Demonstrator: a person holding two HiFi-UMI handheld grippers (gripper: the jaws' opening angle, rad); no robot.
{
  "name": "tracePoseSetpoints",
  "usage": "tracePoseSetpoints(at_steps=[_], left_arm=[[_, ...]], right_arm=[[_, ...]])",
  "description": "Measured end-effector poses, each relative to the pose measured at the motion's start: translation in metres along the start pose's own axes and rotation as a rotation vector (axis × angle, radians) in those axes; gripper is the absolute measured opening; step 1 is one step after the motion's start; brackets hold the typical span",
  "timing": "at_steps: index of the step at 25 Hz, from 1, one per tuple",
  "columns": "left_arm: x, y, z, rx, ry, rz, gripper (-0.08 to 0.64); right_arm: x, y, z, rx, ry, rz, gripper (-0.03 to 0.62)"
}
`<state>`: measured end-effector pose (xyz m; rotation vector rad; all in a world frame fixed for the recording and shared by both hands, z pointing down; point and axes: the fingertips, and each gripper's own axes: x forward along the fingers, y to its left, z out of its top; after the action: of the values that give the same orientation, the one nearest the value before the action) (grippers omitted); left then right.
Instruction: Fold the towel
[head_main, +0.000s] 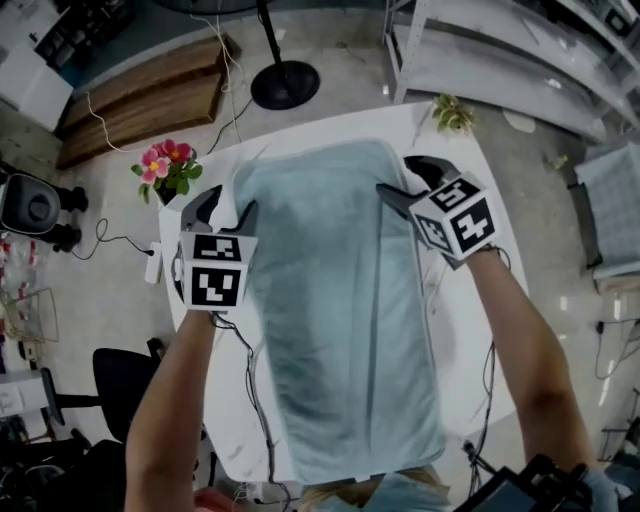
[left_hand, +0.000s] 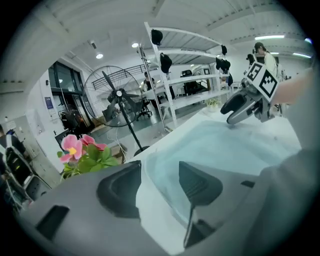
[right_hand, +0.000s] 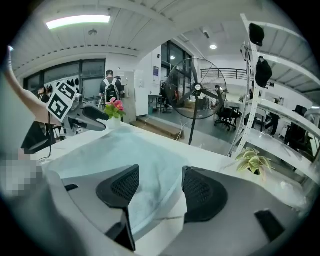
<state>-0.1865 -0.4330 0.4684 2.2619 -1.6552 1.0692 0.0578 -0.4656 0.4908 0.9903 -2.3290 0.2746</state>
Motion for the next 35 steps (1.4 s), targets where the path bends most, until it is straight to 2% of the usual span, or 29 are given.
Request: tracePoseSetpoints(at_steps=[6, 10, 13, 21, 26, 31, 35], left_arm=[[-0.083, -0.029, 0.005, -0.077, -0.107, -0.008, 0.238], [-0.138, -0.042, -0.010, -0.158, -0.139, 0.000, 0.236], [-0.176, -0.054, -0.021, -0.179, -0.170, -0.002, 0.235], [-0.282, -0.103, -0.045, -0.212, -0.339, -0.037, 0.235], [-0.339, -0.138, -0.077, -0.217, -0.358, -0.055, 0.235], [-0.389, -0.182, -0.116, -0.187, -0.381, -0.076, 0.235], [-0.408, -0.215, -0.147, -0.176, -0.364, -0.115, 0.236]], right_arm=[[-0.056, 0.053, -0.007, 0.024, -0.047, 0.040, 0.273], [-0.087, 0.093, -0.018, -0.025, -0.031, 0.080, 0.272], [-0.111, 0.113, -0.024, -0.035, -0.039, 0.088, 0.268], [-0.190, 0.162, -0.064, -0.043, -0.028, 0.041, 0.258], [-0.250, 0.197, -0.093, -0.048, -0.020, 0.013, 0.253], [-0.300, 0.241, -0.134, -0.058, -0.023, 0.025, 0.249], [-0.327, 0.271, -0.169, -0.070, 0.005, 0.045, 0.247]])
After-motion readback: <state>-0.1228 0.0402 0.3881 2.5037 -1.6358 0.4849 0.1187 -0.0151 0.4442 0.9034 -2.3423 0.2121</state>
